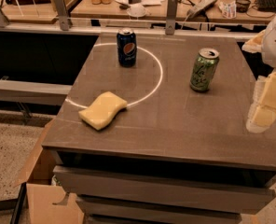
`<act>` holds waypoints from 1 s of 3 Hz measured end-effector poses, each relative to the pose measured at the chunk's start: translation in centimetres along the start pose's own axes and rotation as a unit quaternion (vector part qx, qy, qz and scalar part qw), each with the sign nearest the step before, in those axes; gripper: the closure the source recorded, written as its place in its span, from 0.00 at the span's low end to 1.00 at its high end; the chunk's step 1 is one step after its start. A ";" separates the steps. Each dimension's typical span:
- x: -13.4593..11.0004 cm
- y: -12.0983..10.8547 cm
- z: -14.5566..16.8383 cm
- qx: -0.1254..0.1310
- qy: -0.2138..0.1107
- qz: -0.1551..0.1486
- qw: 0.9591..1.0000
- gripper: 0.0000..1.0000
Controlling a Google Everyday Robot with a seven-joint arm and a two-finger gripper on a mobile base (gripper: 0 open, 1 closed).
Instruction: Pick sponge
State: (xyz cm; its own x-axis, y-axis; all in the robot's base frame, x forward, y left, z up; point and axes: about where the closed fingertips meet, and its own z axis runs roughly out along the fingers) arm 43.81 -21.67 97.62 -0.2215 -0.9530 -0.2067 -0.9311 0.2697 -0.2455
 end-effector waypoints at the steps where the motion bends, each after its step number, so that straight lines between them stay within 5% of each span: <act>1: 0.0 0.0 0.0 0.000 0.000 0.000 1.000 0.00; 2: -1.1 -0.2 0.2 -0.008 -0.027 -0.033 0.999 0.00; 3: -3.9 -0.5 1.1 -0.034 -0.082 -0.102 0.991 0.00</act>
Offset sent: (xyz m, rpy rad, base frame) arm 0.0129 0.0306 -0.0021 0.1069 -0.0041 0.2487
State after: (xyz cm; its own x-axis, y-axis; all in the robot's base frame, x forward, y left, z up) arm 45.45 -17.96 97.46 0.0179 -0.9501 -0.3114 -0.9702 0.0588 -0.2350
